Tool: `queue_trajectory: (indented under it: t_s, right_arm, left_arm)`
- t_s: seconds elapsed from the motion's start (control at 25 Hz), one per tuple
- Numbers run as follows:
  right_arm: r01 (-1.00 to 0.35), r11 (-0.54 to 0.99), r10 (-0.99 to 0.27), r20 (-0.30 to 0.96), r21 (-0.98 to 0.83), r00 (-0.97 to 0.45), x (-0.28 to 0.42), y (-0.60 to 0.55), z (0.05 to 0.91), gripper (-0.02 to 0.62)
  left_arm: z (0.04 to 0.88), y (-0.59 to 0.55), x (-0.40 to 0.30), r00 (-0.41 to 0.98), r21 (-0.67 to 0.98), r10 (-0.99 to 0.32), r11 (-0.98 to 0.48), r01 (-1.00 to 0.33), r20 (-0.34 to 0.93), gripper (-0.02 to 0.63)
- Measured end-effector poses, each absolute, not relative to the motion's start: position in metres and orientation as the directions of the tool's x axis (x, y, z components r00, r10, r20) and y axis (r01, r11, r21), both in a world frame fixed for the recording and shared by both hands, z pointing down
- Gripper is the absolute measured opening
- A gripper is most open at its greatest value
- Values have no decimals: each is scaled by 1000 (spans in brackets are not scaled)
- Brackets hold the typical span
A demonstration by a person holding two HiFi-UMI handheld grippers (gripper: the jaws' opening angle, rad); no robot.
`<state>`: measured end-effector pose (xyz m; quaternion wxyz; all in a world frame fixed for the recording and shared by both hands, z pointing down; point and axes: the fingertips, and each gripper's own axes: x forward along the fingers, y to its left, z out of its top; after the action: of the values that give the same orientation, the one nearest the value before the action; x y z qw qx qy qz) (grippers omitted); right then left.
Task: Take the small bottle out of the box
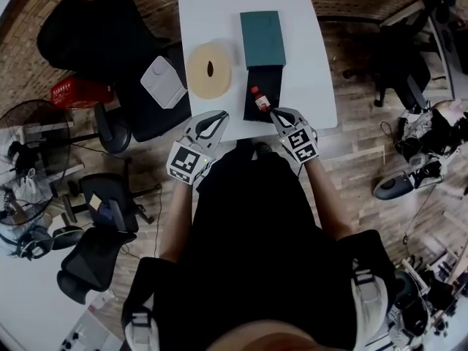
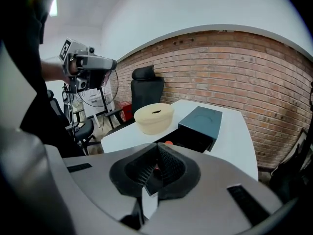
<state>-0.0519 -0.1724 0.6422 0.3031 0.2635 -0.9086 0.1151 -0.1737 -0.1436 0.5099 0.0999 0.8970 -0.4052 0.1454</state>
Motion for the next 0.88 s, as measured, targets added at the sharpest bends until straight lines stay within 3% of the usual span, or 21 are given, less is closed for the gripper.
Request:
queue_trajectory:
  t_s: [0.52,0.88]
  right_arm:
    - [-588,807,-414,650,-62,-637,-63,-181,668,9]
    - [-608,788,-406,661,-96,-630,-72,-187,684,72]
  left_arm:
    - [519,-159,-183,669,75,-654,-693,-717,353,31]
    - [524,-168,-192,675,85,-643,-698,-711,361,31]
